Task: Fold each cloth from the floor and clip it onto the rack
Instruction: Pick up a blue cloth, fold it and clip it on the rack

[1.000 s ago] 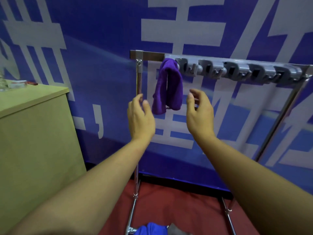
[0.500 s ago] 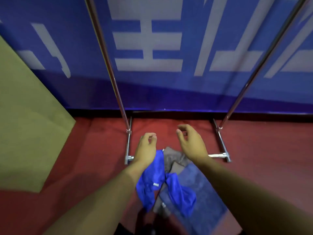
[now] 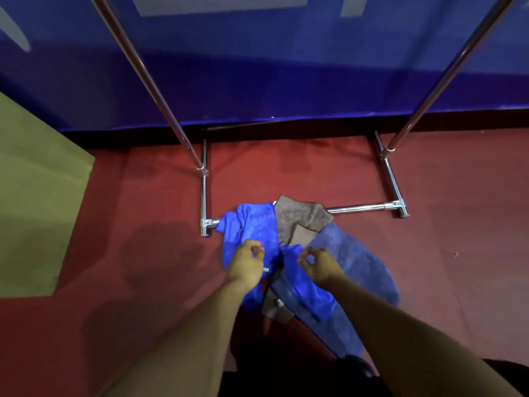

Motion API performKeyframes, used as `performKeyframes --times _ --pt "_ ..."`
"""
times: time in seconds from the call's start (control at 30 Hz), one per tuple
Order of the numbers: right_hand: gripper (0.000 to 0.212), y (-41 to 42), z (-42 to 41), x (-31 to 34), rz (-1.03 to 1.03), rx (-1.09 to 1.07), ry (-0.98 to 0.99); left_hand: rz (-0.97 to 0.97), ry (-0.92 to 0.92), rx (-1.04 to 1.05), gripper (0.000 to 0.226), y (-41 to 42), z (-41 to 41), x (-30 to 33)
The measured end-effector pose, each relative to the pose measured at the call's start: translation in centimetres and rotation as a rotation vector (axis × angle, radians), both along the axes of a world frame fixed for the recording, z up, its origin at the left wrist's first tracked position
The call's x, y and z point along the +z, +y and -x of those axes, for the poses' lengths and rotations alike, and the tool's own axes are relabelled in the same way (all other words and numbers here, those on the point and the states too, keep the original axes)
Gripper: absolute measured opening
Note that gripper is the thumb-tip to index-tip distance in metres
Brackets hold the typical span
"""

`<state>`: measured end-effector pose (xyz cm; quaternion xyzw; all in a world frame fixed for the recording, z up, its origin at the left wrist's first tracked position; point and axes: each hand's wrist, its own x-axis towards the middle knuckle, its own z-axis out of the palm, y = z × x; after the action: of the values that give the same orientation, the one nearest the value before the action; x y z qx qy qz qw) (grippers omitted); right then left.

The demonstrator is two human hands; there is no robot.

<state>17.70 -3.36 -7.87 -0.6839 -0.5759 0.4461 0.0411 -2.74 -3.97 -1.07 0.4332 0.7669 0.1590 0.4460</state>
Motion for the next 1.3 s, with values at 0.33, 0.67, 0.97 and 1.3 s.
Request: performKeyframes --times 0.33,0.67,0.97,1.3 --pt "0.044 -2.4 0.7 -2.6 0.197 0.089 -0.165 0.12 -0.138 0.056 0.036 0.9 -1.9 -1.8" --pt "0.027 -2.9 0.1 -1.6 0.092 -0.327 0.262 0.275 -0.133 -0.097 0.072 0.6 -3.2 -2.1" --pt "0.033 -0.1 1.8 4.8 0.091 -0.461 0.659 0.392 -0.267 0.092 0.071 1.2 -3.3 1.1" --pt "0.057 3.1 1.8 16.5 -0.079 -0.525 0.903 -0.153 -0.542 0.151 0.028 3.9 -3.1 11.8"
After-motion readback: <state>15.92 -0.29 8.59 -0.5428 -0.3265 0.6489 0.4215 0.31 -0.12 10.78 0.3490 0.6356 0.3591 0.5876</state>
